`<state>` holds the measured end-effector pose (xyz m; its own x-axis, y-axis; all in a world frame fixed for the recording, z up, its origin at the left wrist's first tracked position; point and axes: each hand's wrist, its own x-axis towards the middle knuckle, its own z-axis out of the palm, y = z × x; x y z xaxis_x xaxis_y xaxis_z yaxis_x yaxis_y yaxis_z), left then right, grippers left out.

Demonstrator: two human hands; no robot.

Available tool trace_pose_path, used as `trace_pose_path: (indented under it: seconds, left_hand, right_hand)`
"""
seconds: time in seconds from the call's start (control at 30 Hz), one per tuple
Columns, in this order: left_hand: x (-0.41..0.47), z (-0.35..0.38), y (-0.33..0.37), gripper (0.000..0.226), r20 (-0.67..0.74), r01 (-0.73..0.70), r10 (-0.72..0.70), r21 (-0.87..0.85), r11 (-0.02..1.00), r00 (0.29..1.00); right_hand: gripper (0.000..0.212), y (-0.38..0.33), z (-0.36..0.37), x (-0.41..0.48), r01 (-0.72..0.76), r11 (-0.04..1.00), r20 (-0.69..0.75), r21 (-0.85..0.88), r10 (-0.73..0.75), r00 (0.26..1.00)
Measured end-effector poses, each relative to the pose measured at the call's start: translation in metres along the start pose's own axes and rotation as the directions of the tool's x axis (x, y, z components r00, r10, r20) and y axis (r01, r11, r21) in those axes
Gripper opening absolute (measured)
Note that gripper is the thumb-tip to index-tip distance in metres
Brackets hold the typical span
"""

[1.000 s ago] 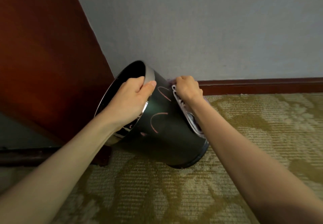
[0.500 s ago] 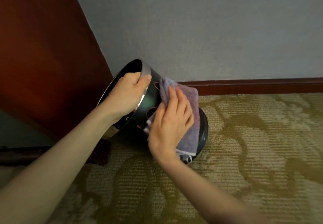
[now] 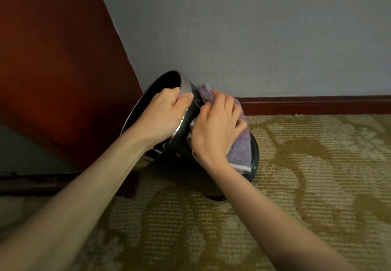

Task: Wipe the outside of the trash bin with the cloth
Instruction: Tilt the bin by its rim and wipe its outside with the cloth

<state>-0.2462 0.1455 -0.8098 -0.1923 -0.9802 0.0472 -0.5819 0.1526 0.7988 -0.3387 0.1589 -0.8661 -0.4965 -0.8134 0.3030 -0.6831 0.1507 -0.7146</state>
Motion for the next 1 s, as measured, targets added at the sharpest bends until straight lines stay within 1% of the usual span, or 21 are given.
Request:
trace_pose_path:
  seconds: [0.13,0.23,0.33,0.4,0.47,0.53,0.63,0.7,0.8,0.87,0.93,1.0]
  left_hand:
    - [-0.006,-0.004,-0.006,0.048,-0.01,-0.024,0.024,-0.009,1.0,1.0]
    - [-0.014,-0.007,-0.011,0.054,-0.015,-0.049,0.049,-0.034,0.998,0.999]
    - [-0.025,-0.008,-0.015,0.057,-0.026,-0.087,0.086,-0.044,0.995,0.996]
    - [-0.029,-0.007,-0.016,0.057,-0.021,-0.102,0.101,-0.046,0.994,0.995]
    - [-0.029,-0.005,-0.016,0.051,-0.028,-0.114,0.113,-0.036,0.993,0.993]
    - [-0.026,-0.002,-0.015,0.048,-0.041,-0.123,0.122,-0.022,0.992,0.992]
    - [-0.025,0.005,-0.013,0.044,-0.058,-0.157,0.159,0.032,0.987,0.986]
    - [-0.023,0.008,-0.012,0.042,-0.082,-0.16,0.165,0.072,0.985,0.983]
    - [-0.012,0.012,-0.009,0.041,-0.102,-0.119,0.126,0.07,0.99,0.987]
    - [-0.004,0.013,-0.008,0.043,-0.122,-0.089,0.094,0.047,0.995,0.988]
    - [0.003,0.015,-0.007,0.048,-0.14,-0.058,0.06,0.022,0.998,0.988]
    - [0.008,0.016,-0.005,0.049,-0.15,-0.039,0.042,0.023,0.999,0.988]
  right_hand:
    - [0.029,-0.006,-0.001,0.028,0.041,0.998,0.14,0.053,-0.048,0.989]
    - [0.032,-0.015,0.006,0.05,0.007,0.999,0.279,0.039,-0.018,0.96]
    - [0.031,-0.021,0.015,0.075,-0.028,0.999,0.452,-0.04,0.043,0.891]
    - [0.032,-0.022,0.021,0.088,-0.061,0.995,0.539,-0.08,0.095,0.837]
    - [0.034,-0.022,0.025,0.095,-0.078,0.992,0.583,-0.095,0.119,0.804]
    - [0.034,-0.018,0.025,0.096,-0.075,0.994,0.59,-0.083,0.11,0.8]
    - [0.033,-0.008,0.018,0.09,-0.073,0.997,0.54,-0.012,0.068,0.839]
    - [0.032,-0.005,0.009,0.08,-0.057,0.998,0.47,0.037,0.033,0.882]
    - [0.032,-0.005,-0.002,0.056,-0.03,0.995,0.29,0.092,0.002,0.957]
    - [0.03,-0.006,-0.007,0.035,0.002,0.99,0.143,0.139,-0.022,0.989]
    - [0.028,-0.005,-0.01,0.012,0.036,0.985,0.009,0.168,-0.038,0.999]
    - [0.031,-0.004,-0.009,-0.009,0.059,0.985,-0.078,0.162,-0.046,0.996]
